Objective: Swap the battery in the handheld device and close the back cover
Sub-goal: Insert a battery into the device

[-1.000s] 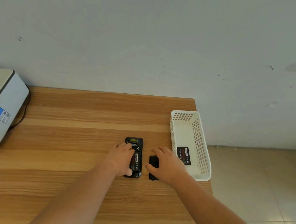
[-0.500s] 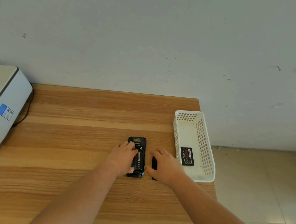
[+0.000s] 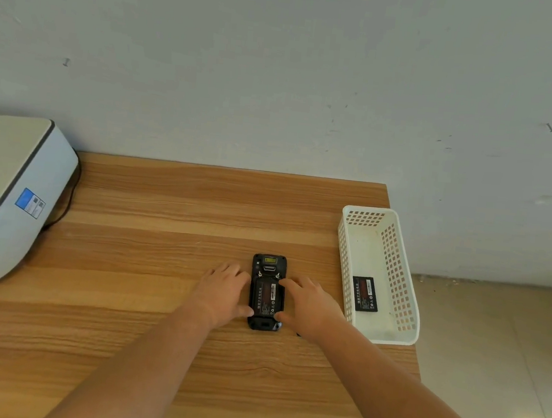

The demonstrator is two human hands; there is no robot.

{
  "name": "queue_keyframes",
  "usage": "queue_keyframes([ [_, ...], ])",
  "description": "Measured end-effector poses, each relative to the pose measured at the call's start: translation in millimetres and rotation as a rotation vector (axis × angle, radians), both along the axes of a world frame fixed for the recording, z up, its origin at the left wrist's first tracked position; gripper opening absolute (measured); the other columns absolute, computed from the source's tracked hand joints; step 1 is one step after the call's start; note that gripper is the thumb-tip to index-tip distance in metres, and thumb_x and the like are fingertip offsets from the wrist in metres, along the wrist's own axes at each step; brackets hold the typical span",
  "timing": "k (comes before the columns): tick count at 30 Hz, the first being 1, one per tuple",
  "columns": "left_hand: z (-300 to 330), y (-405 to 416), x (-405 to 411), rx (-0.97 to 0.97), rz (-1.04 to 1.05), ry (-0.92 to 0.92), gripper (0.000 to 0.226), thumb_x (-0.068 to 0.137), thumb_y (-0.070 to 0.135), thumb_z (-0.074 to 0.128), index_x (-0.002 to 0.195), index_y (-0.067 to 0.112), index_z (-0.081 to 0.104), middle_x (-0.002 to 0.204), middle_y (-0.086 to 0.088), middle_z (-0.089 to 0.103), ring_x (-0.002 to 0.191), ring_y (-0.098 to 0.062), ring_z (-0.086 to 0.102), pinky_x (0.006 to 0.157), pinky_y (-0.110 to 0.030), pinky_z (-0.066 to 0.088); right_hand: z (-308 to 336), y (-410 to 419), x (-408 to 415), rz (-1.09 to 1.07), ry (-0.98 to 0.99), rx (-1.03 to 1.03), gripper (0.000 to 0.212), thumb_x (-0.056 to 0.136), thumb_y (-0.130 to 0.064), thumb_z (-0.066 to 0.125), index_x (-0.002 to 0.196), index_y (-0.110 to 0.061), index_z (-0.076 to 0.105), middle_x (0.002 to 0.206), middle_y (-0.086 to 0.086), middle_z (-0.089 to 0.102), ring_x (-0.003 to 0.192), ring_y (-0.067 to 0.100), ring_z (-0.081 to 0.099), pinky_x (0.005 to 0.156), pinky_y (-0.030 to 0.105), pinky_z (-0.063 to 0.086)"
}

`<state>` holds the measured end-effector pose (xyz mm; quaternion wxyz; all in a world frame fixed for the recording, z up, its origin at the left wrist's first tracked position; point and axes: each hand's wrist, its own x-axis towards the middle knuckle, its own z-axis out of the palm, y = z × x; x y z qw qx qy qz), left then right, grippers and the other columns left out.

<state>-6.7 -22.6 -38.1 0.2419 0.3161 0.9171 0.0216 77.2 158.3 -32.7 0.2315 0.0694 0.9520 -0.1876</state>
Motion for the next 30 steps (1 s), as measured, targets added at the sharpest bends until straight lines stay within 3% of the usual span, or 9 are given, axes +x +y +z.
queue_keyframes([
  [10,-9,3,-1,0.074,0.0,-0.058,0.068,0.081,0.048,0.07,0.141,0.028,0.043,0.137,0.008,0.048,0.129,-0.015,0.041,0.111,-0.038,0.033,-11,-4,-10,0.047,-0.01,0.053,0.067,0.085,-0.044,0.066,0.143,-0.029,0.035,0.144,0.001,0.036,0.127,0.023,0.042,0.098,0.042,0.047],
  [17,-8,11,-8,0.036,-0.025,-0.056,0.067,0.075,0.046,0.076,0.132,0.027,0.047,0.133,0.006,0.053,0.128,-0.017,0.043,0.112,-0.041,0.032,-10,-6,-20,0.062,-0.027,0.08,0.058,0.081,-0.04,0.071,0.132,-0.026,0.045,0.136,0.004,0.041,0.121,0.025,0.045,0.093,0.04,0.047],
  [30,-6,16,-7,-0.031,-0.048,-0.036,0.064,0.078,0.047,0.073,0.132,0.026,0.047,0.133,0.003,0.054,0.129,-0.02,0.043,0.113,-0.048,0.028,-9,-7,-24,0.054,-0.057,0.099,0.061,0.078,-0.04,0.073,0.13,-0.026,0.045,0.131,0.005,0.045,0.119,0.025,0.045,0.096,0.04,0.044],
])
